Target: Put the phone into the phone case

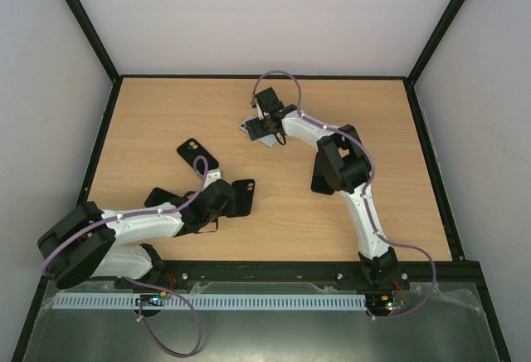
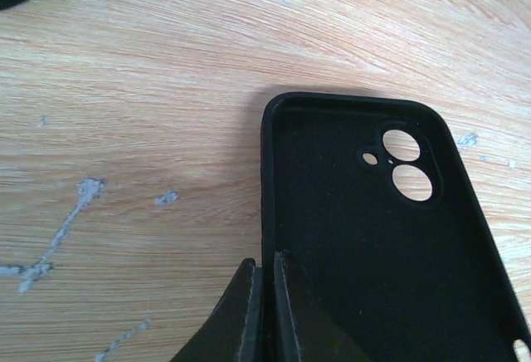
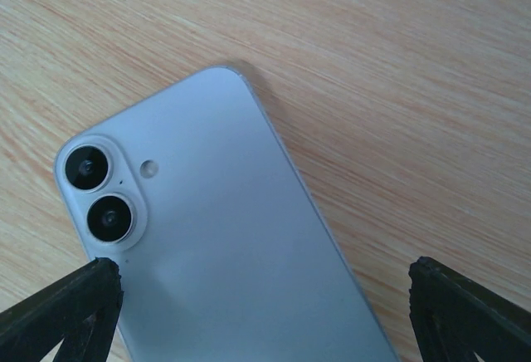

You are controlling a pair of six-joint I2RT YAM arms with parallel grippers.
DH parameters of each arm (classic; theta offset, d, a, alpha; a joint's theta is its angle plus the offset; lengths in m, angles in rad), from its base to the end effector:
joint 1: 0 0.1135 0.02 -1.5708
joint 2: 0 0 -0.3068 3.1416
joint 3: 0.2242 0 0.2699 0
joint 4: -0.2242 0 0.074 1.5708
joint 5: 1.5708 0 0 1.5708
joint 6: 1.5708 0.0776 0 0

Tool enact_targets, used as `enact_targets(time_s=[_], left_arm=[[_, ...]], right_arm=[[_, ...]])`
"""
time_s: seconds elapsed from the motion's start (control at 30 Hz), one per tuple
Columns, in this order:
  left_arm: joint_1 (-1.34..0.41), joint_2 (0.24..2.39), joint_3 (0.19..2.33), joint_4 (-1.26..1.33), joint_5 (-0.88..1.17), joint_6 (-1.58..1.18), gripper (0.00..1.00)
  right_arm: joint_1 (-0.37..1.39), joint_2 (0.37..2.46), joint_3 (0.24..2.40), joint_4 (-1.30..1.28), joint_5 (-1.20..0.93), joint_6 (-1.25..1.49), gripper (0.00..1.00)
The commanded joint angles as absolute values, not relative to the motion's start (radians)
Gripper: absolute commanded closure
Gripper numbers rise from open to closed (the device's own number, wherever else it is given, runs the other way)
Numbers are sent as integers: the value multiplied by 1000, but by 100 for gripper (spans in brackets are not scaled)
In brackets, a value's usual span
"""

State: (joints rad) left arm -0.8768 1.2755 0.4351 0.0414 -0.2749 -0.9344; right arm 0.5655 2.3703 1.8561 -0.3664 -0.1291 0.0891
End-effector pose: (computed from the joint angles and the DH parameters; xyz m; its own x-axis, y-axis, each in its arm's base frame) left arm 0.1791 -0.1823 0.1445 -0.7700 -0.2847 -0.5709 -0.0009 0.8954 -0.4453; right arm 0.4968 0.3271 0.1338 -0.7019 -0.3410 -0.6253 -0.5403 0.8270 0.1555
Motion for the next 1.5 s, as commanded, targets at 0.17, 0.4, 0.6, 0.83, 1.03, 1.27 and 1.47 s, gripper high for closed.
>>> enact_targets(time_s=[0.17,0.4,0.6,0.83,1.03,1.27,1.47], left_arm=[[-925,1312,432,106,-294,-1052,86],[-937,1310,426,119,-259,-1092,75],[-935,1242,399,124,-269,-1098,63],[-907,1094,348,98,-313,-1084,36],[-806,996,326,44,-266,-1041,24],[-657,921,319,6,-166,-967,20],[-624,879,314,-39,-187,-945,20]], right_arm=[[560,2415,1903,-504,-132,53,14],[561,2368,1834,-508,-212,63,18],[564,2344,1779,-505,-218,63,17],[597,2323,1747,-527,-178,55,15],[619,2302,1713,-548,-136,52,14],[653,2268,1671,-575,-140,25,9],[653,2236,1625,-578,-260,-10,9]])
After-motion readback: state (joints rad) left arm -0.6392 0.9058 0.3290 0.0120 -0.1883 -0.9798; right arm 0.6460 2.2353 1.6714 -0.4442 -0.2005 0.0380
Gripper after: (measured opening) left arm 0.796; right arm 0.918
